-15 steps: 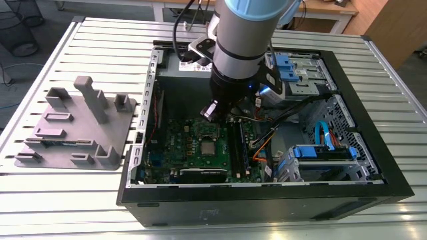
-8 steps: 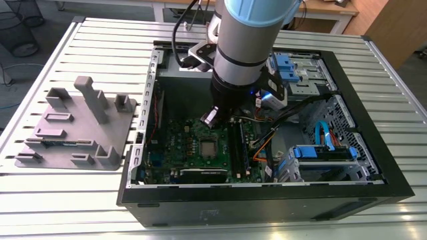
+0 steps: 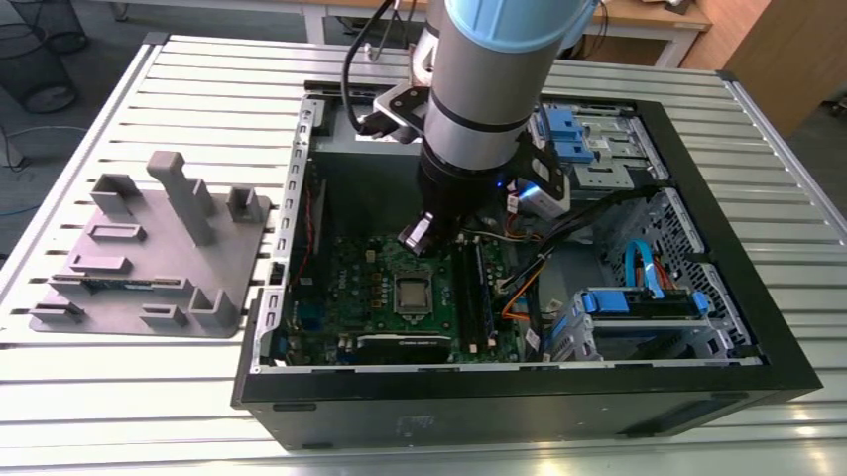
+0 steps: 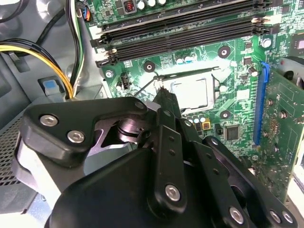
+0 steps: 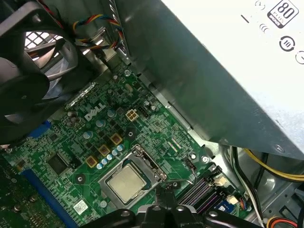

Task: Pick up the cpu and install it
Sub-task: 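Close the cpu cover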

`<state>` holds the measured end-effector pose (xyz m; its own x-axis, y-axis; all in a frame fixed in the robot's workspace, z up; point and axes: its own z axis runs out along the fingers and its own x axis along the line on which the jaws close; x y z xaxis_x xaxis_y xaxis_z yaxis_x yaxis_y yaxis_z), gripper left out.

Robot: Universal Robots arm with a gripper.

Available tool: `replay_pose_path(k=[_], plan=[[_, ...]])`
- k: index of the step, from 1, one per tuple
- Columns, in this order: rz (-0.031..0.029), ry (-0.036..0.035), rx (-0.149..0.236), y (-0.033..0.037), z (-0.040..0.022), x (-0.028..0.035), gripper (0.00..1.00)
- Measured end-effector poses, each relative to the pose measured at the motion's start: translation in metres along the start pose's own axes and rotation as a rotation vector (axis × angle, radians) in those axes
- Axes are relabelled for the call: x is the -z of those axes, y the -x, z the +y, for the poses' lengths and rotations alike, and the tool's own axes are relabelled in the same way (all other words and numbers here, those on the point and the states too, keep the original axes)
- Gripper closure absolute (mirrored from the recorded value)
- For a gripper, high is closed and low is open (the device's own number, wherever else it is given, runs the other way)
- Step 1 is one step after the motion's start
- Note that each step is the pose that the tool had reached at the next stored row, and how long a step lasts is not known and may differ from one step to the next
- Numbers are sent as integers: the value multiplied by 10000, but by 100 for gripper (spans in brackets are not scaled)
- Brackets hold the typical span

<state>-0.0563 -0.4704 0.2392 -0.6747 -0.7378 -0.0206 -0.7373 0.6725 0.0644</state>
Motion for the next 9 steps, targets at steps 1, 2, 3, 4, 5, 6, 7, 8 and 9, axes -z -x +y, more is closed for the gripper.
replay_pose_path(k=[1, 2, 3, 4, 5, 6, 7, 8, 9], plan=[[0, 0, 0, 1, 1, 0, 89], [3, 1, 0, 3, 2, -2, 89], [1, 1, 0, 3, 1, -4, 89], [1, 1, 0, 3, 1, -4, 89], [1, 1, -1, 3, 1, -4, 89], [1, 1, 0, 3, 1, -4, 89], [1, 1, -1, 3, 1, -4, 89], [1, 1, 0, 3, 1, -4, 89], [2, 1, 0, 3, 1, -4, 89]])
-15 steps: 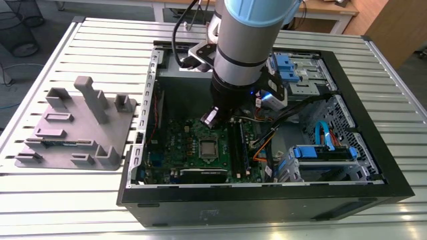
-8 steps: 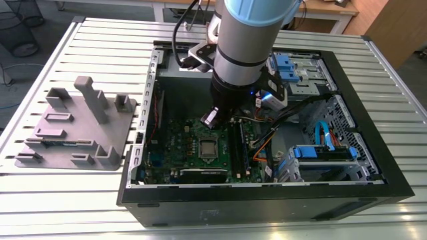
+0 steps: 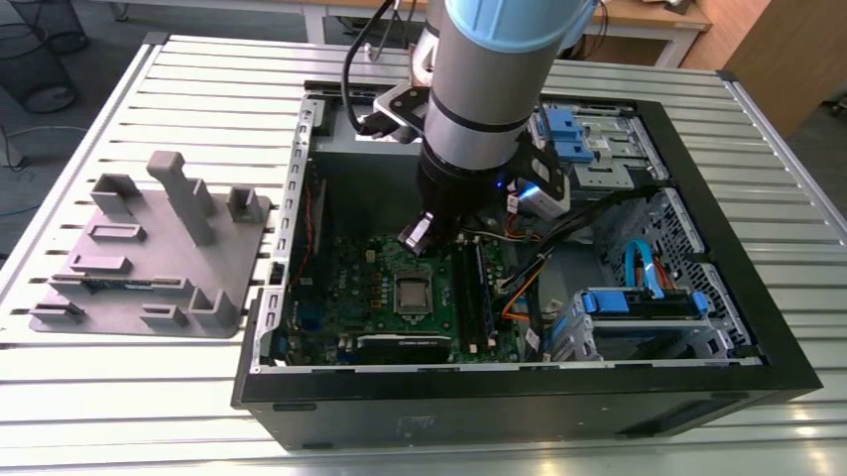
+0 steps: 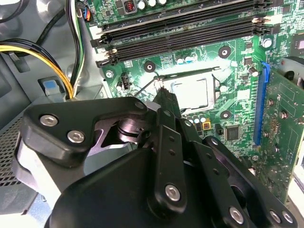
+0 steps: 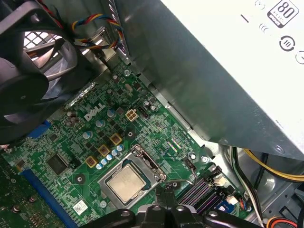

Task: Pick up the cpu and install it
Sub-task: 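Close the cpu cover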

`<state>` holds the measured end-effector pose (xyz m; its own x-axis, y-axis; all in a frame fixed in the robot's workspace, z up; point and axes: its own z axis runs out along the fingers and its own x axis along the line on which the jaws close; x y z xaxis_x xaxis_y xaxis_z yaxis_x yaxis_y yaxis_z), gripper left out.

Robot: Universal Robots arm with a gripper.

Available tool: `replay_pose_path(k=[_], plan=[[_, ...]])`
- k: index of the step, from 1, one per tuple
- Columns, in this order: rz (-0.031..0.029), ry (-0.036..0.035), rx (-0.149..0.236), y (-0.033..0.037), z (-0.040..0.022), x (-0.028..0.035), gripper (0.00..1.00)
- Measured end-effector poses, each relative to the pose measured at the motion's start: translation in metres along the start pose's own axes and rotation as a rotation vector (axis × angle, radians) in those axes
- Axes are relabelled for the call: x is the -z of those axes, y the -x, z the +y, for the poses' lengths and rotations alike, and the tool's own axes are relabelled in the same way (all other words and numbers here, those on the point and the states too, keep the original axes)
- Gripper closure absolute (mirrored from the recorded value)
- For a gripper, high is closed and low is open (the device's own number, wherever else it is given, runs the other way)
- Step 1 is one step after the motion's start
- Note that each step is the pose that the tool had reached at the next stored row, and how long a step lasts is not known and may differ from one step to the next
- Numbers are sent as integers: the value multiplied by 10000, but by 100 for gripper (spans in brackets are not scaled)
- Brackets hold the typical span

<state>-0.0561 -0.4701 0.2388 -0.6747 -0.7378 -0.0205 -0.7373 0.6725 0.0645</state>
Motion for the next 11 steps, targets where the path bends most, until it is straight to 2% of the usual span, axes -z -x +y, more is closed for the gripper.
replay_pose_path(k=[4, 7, 11], plan=[[-4, 1, 0, -10, -4, -1, 89], [-1, 0, -1, -43, -4, 0, 89], [-3, 0, 0, -101, 43, -5, 89]])
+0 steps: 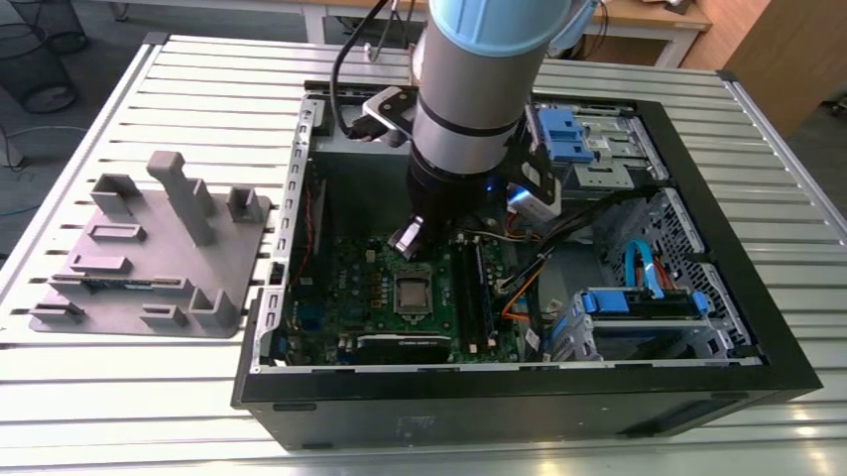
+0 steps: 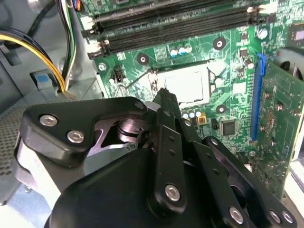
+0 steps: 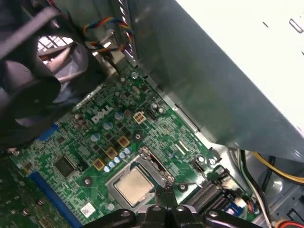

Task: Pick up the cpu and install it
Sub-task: 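Close the cpu cover, then install the first cpu locking lever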

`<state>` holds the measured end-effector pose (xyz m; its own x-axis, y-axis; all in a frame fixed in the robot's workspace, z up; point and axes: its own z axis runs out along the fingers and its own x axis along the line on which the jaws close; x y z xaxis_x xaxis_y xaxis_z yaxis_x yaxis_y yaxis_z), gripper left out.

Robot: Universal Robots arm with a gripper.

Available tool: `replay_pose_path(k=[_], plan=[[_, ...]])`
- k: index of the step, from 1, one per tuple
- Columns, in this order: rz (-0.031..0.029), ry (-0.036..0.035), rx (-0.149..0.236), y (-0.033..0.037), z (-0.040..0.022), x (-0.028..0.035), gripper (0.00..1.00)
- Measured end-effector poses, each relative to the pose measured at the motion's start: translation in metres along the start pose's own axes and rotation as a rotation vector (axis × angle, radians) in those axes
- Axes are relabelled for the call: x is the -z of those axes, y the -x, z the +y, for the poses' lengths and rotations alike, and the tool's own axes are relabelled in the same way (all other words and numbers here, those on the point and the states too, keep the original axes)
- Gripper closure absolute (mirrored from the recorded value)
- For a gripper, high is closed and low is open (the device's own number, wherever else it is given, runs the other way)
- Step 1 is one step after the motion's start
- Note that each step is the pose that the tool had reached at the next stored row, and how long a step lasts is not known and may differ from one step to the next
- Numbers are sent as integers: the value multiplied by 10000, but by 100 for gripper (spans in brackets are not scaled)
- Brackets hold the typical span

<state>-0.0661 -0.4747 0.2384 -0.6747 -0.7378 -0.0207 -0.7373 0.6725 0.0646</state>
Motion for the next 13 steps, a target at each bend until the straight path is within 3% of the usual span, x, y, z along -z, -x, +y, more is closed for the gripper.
replay_pose_path(k=[13], plan=[[2, 0, 0, -47, -8, -12, 89]])
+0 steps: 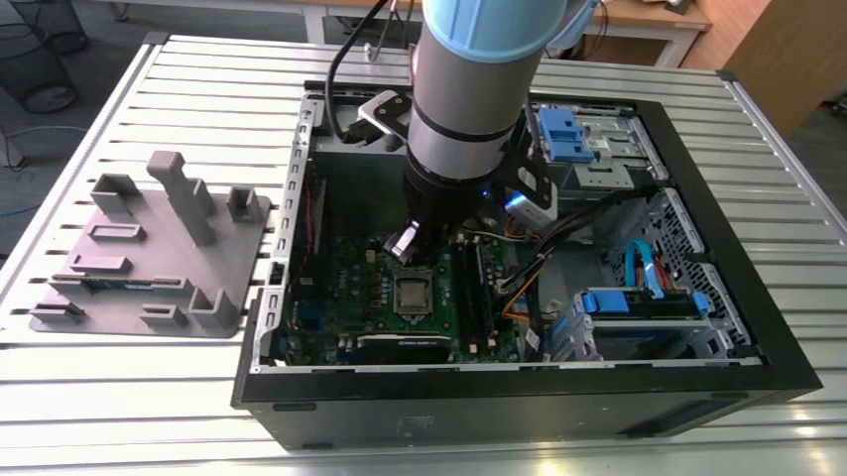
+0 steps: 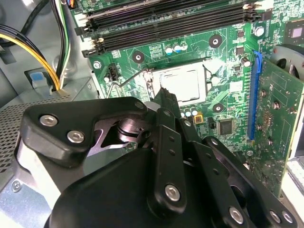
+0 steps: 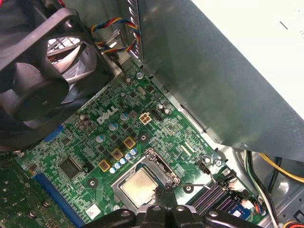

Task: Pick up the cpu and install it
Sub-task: 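Install the first cpu locking lever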

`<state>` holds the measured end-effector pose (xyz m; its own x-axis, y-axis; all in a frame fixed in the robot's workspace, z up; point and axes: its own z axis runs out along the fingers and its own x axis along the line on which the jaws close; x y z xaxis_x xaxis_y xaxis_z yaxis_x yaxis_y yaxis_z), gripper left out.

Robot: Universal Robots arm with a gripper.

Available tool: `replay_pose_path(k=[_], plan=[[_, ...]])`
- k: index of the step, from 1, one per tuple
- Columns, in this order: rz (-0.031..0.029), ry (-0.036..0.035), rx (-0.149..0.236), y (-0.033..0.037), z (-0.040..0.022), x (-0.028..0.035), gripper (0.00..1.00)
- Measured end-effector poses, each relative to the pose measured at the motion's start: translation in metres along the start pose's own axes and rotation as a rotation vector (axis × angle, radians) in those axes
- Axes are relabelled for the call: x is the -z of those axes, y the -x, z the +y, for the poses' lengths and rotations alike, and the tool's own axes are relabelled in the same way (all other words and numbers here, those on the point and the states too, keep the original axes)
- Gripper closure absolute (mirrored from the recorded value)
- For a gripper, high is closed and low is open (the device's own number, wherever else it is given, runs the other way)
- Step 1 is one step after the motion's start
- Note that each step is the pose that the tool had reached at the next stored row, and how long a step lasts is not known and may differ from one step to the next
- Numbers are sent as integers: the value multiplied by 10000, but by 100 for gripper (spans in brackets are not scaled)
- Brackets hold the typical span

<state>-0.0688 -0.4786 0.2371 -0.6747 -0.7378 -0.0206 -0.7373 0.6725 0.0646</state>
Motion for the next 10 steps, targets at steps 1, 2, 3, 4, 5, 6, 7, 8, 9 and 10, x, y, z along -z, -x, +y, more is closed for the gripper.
replay_pose_path(k=[1, 2, 3, 4, 5, 6, 7, 8, 9, 10], plan=[[0, 0, 0, 0, 0, 0, 89], [0, 0, 0, -1, 0, 0, 89], [1, 0, 0, -1, 0, 0, 89], [0, 0, 0, -1, 0, 0, 89], [0, 0, 0, -1, 0, 0, 89], [0, 0, 0, -2, 1, -1, 89], [0, 0, 0, -2, 1, -1, 89], [0, 0, 0, -2, 1, -1, 89], [0, 0, 0, -3, 1, 2, 89], [-3, 3, 0, -3, 2, 12, 89]])
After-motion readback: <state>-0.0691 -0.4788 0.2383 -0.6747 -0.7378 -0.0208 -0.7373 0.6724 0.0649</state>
